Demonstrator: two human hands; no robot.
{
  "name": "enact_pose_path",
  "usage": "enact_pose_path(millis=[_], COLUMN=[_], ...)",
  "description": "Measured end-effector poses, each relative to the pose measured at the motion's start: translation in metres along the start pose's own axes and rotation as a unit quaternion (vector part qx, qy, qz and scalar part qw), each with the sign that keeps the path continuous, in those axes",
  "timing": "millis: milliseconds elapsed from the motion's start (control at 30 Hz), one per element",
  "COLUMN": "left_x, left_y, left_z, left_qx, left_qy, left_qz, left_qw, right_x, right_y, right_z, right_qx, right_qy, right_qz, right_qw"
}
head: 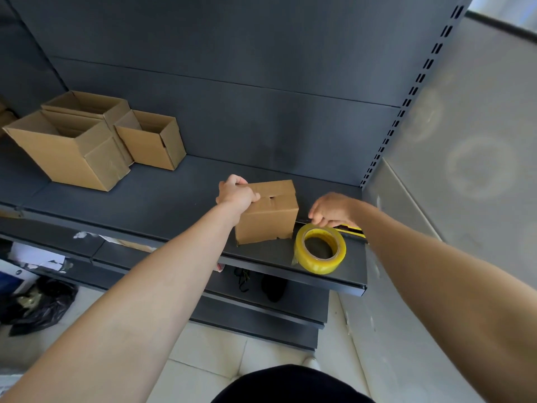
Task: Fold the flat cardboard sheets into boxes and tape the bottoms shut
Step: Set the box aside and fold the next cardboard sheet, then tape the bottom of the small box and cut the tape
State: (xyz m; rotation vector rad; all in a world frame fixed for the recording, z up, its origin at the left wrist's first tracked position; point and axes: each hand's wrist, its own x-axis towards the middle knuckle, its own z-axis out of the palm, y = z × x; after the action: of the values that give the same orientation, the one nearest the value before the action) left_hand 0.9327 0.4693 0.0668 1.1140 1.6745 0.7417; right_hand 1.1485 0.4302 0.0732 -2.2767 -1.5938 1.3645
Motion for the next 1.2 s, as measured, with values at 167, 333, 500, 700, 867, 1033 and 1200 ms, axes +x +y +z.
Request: enact_pose_path(millis=[167,333,500,700,867,1033,1200], left_x=[-0.001,-0.003,-0.003,-0.003,-0.005,-0.006,-0.002], left_y=[0.002,0.004,0.005,0.005,0.003,0.005,0.003], left_z=[0.003,0.000,-0.004,-0.007,-0.010,-0.018,-0.020], left_qx=[0.004,0.013,0.027,0.033,0.014,-0.017,-0.006], left_qy=[-0.003,-0.007,-0.017,-0.022,-0.045,-0.066,-0.048], left_qz=[0.016,0.011,0.013,0.019,0.015,0.017,0.031], left_qw=[1.000,1.000,0.999,0.999,0.999,0.998,0.998], right_x=[-0.007,-0.009,-0.019,-0.044,-0.064,-0.059,-0.048], right_y=[0.028,0.025,0.024,-0.005,-0.046,-0.084,-0.100], right_z=[0.036,0.052,0.049,-0.031,-0.068,-0.049,-0.034], right_qx=[-0.291,-0.356,-0.331,-0.129,0.146,0.158,0.150], right_qy=[-0.077,-0.047,-0.045,0.005,0.048,0.117,0.116], right_qz=[0.025,-0.004,-0.005,-0.035,-0.083,-0.106,-0.113], right_qw=[0.953,0.933,0.942,0.991,0.985,0.975,0.975])
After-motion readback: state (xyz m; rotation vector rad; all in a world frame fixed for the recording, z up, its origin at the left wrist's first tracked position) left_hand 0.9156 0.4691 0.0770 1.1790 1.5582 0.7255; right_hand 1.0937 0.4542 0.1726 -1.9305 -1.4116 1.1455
